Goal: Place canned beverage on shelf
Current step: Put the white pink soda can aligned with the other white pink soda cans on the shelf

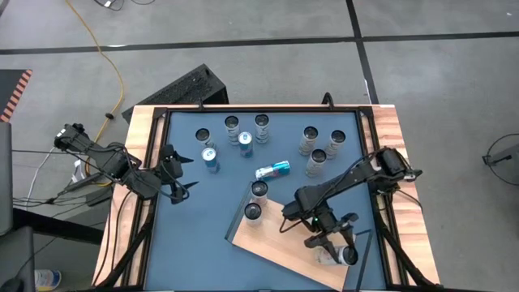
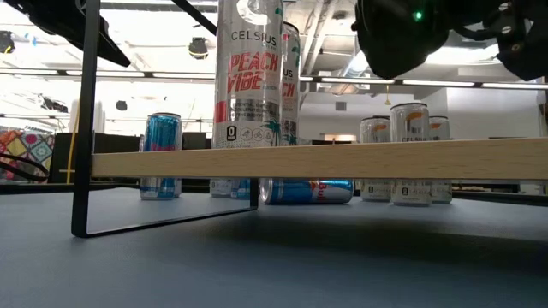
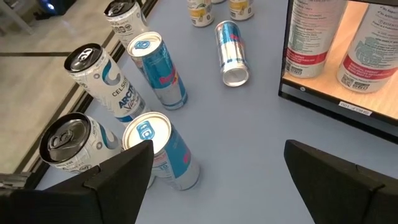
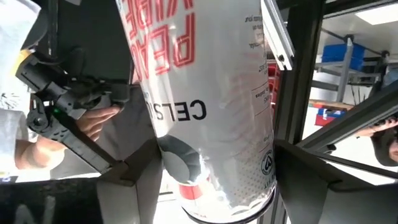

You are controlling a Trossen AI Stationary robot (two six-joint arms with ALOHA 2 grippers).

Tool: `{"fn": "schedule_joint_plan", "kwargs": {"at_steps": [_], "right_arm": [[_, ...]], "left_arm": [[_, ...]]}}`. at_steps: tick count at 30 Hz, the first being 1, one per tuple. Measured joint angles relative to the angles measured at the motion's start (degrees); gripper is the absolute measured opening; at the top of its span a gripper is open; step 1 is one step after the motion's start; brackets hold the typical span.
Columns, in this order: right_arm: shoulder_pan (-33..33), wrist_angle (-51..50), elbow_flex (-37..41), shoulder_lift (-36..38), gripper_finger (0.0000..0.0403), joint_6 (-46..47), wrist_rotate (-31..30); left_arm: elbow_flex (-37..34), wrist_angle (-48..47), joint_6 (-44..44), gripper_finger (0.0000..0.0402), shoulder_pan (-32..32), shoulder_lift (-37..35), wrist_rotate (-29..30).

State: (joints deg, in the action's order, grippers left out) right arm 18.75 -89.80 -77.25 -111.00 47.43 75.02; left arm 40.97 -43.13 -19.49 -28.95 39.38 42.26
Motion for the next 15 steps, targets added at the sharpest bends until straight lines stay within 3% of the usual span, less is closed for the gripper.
{"fn": "schedule_joint_plan", "kwargs": {"at_steps": [15], "right_arm": [[-3.95,-0.2,-0.02,0.22,0.0271,4.15,-0.08]], "left_arm": [[0.0,0.02,0.22,0.0348,0.01,0.01,-1.83]]}}
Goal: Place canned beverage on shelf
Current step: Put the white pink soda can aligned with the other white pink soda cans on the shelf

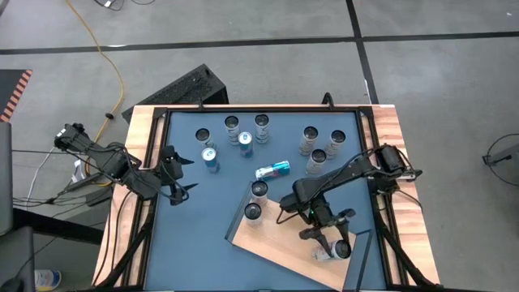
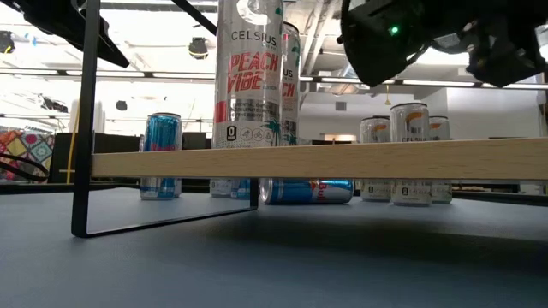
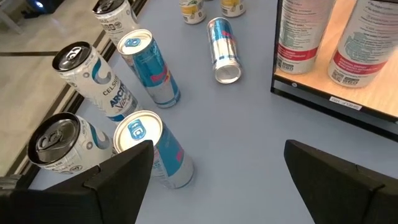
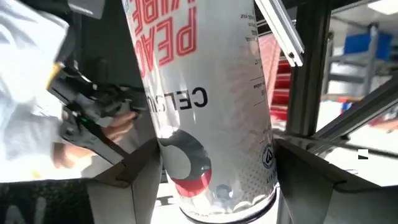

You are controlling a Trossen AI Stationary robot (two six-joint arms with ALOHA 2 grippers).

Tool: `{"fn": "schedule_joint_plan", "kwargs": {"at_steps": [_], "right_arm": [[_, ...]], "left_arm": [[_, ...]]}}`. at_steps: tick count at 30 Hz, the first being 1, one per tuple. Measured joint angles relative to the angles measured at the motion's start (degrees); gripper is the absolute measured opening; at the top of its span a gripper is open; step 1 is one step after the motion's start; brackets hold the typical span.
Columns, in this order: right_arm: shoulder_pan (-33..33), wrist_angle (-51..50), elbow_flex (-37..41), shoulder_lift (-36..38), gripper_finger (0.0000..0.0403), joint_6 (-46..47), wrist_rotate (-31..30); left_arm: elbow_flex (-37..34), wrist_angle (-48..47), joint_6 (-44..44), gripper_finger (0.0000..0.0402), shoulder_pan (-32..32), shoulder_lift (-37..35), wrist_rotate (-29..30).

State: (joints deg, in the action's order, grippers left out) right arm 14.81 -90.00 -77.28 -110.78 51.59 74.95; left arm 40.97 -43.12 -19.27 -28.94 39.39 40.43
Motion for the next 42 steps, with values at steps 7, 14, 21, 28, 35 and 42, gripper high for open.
{"fn": "schedule_joint_plan", "kwargs": {"at_steps": [7,14,21,28,35,42], "right_arm": [[-2.75,-0.05,0.0,0.04,0.0271,5.6,-0.53],[-5.92,-0.24,-0.04,0.13,0.0271,7.33,-2.46],[-7.98,-0.22,-1.46,0.17,0.0271,8.58,-4.7],[-8.88,0.04,-7.96,0.11,0.0271,10.63,-13.17],[-8.87,0.28,-14.37,-0.02,0.0271,14.82,-19.71],[-6.87,-0.02,-19.18,0.04,0.0271,17.38,-28.94]], "left_arm": [[0.0,0.05,-0.92,0.0348,-0.01,-0.01,-0.95],[0.0,0.09,-0.96,0.0348,0.0,-0.01,-1.15],[0.0,0.14,-0.92,0.0348,-0.01,-0.01,-1.14],[0.0,0.14,-0.92,0.0348,-0.01,-0.01,-1.12],[0.0,0.11,-0.93,0.0348,-0.01,-0.01,-1.12],[0.0,0.09,-0.9,0.0348,0.0,-0.01,-1.1]]}}
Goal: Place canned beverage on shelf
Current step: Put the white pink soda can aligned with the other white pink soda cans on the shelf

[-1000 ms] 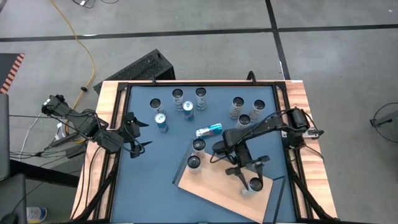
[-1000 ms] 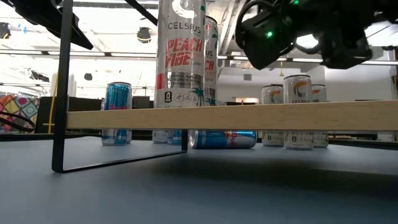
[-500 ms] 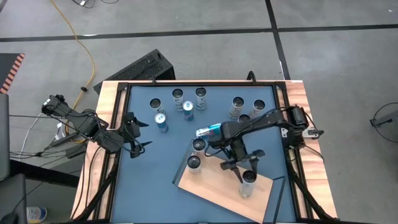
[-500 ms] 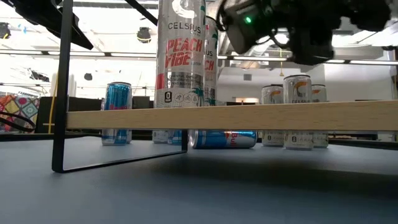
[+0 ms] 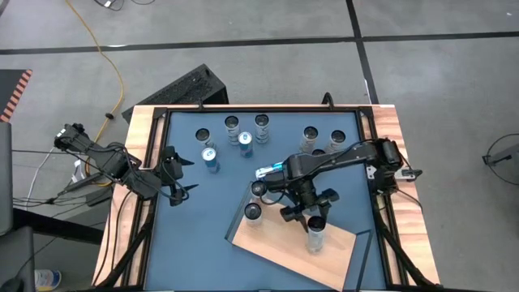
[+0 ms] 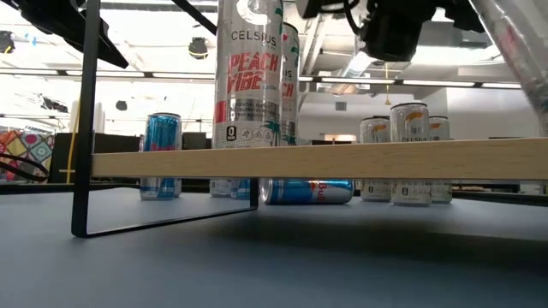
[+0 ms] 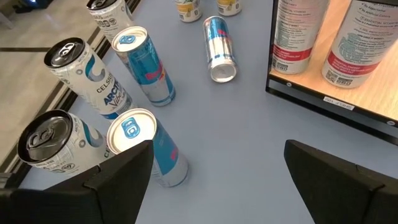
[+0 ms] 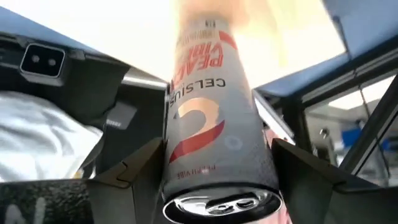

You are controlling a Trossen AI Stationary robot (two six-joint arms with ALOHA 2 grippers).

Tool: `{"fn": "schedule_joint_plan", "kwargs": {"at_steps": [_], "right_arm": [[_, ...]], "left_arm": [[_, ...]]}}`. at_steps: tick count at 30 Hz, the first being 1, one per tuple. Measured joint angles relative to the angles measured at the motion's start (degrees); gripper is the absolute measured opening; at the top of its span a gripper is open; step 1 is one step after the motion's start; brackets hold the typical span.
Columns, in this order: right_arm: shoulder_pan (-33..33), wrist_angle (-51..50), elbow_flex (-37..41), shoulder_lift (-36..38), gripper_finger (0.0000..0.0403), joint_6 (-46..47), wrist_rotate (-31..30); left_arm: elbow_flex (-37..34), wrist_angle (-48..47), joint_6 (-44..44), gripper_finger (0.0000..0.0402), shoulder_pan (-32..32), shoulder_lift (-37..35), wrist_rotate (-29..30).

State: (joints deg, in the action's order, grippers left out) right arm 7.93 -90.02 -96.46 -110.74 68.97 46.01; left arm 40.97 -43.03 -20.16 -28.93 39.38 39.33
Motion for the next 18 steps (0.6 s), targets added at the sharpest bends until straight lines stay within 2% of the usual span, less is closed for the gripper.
{"fn": "schedule_joint_plan", "kwargs": {"at_steps": [18], "right_arm": [[6.39,0.09,-3.68,-0.04,0.0271,2.21,-24.76]], "left_arm": [[0.0,-0.01,-0.36,0.0348,0.0,0.0,0.03]]}}
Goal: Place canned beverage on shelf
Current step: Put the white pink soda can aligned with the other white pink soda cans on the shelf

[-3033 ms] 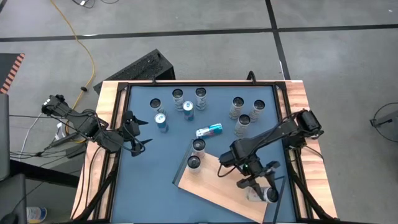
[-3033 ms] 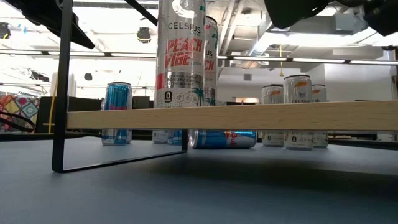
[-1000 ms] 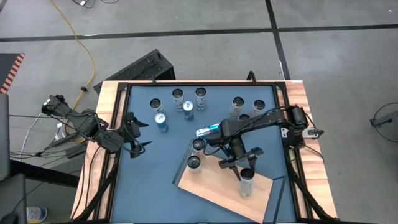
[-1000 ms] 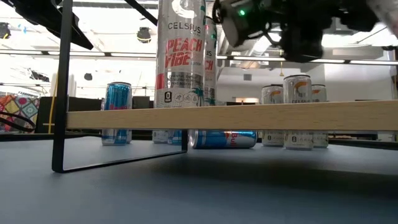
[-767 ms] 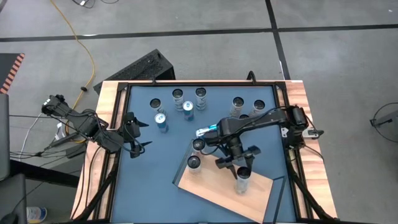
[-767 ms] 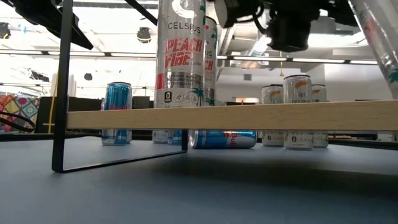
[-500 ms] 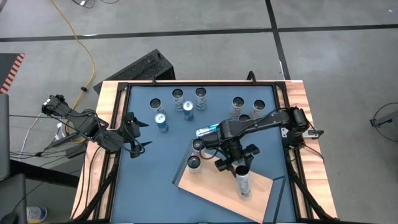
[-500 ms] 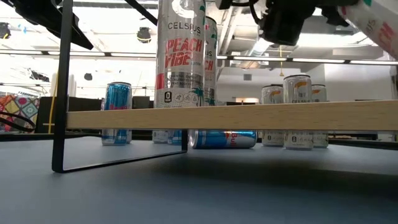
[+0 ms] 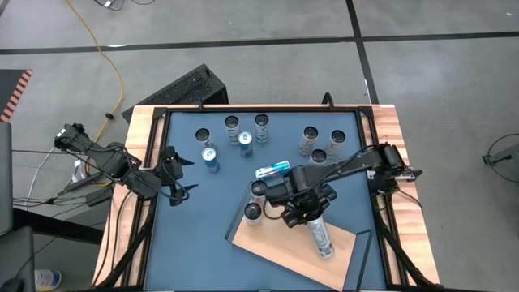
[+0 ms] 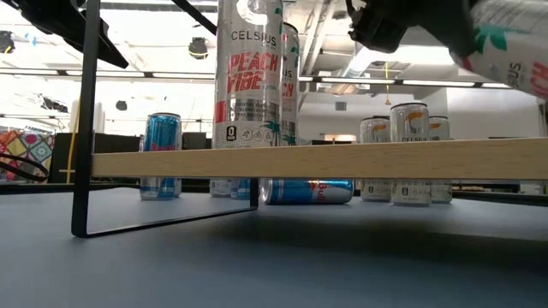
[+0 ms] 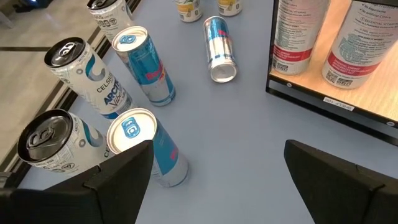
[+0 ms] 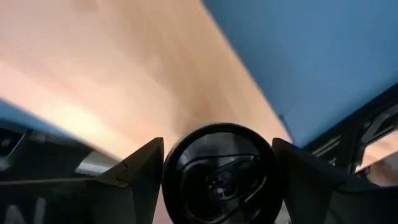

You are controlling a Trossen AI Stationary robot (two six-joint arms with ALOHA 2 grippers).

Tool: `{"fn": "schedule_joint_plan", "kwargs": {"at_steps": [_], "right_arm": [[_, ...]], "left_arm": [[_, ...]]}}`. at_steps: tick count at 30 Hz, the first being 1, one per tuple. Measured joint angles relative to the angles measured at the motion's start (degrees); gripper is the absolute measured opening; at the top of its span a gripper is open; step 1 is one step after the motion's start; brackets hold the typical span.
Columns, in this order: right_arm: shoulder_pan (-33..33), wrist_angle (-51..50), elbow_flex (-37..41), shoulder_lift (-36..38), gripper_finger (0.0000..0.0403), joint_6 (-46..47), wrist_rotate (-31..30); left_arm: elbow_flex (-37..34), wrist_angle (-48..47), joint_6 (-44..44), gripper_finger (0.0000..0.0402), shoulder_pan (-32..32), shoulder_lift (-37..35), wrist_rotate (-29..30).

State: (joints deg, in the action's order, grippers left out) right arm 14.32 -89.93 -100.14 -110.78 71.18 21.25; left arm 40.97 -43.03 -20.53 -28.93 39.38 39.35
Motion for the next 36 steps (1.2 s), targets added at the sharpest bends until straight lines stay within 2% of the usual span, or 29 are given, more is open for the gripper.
{"fn": "schedule_joint_plan", "kwargs": {"at_steps": [14,21,27,36], "right_arm": [[8.06,2.59,-0.07,0.7,0.0271,8.89,-16.37],[11.8,2.04,-4.65,0.7,0.027,13.88,-27.65],[14.68,2.1,-7.52,0.7,0.0269,17.71,-41.31],[19.35,2.49,-7.74,0.68,0.0269,18.92,-60.13]], "left_arm": [[0.0,0.01,-1.76,0.0348,-0.02,0.0,0.48],[0.0,0.01,-2.67,0.0348,-0.02,0.0,1.65],[0.02,0.03,-3.19,0.0348,-0.02,0.0,2.05],[0.02,0.03,-3.29,0.0348,0.0,0.02,4.05]]}}
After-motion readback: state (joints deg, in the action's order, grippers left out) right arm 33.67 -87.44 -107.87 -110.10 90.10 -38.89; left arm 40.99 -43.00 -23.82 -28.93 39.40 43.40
